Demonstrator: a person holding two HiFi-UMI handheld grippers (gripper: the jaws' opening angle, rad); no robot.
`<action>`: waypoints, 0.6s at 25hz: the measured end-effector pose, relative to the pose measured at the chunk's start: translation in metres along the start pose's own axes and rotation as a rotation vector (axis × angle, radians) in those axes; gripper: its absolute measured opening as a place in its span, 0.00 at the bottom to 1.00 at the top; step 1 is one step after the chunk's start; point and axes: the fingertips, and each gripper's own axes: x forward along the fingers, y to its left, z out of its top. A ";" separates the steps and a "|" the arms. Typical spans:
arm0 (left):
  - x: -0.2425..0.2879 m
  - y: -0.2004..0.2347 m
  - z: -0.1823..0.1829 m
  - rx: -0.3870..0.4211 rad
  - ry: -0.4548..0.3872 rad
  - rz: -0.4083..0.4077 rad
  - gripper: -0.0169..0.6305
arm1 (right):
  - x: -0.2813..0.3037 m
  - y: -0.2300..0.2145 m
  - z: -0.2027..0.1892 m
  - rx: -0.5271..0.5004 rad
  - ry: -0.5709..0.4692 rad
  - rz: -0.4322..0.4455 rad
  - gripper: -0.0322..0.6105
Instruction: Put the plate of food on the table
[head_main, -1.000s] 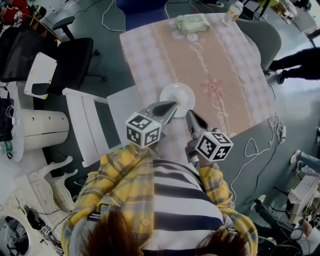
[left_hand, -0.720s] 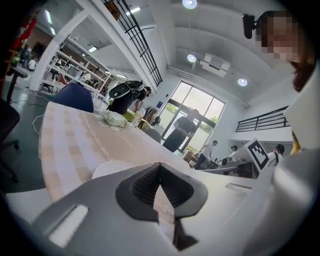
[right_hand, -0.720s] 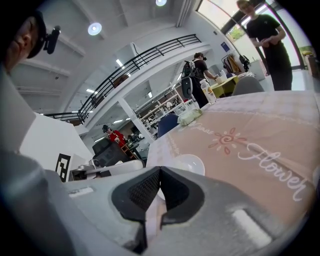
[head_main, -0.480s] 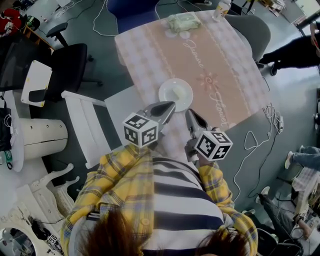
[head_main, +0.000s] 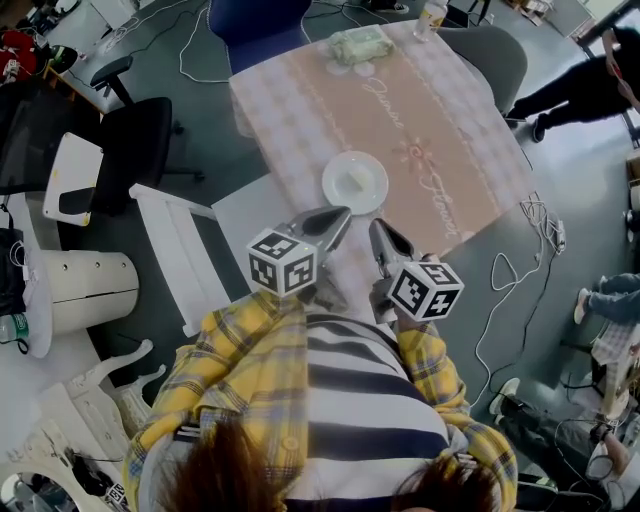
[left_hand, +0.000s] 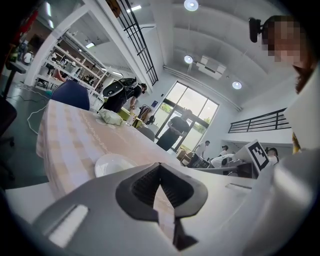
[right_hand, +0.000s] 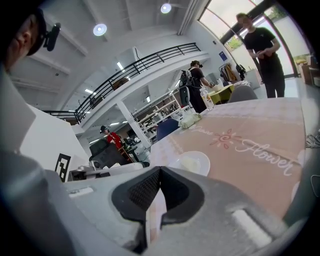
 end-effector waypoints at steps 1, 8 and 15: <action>-0.002 0.000 -0.001 0.002 0.000 -0.001 0.03 | -0.001 0.001 -0.002 -0.001 -0.001 -0.006 0.05; -0.015 -0.006 -0.007 0.009 0.006 -0.018 0.03 | -0.013 0.008 -0.011 -0.008 -0.026 -0.047 0.05; -0.023 -0.014 -0.016 0.012 0.032 -0.046 0.03 | -0.026 0.014 -0.019 -0.004 -0.047 -0.082 0.05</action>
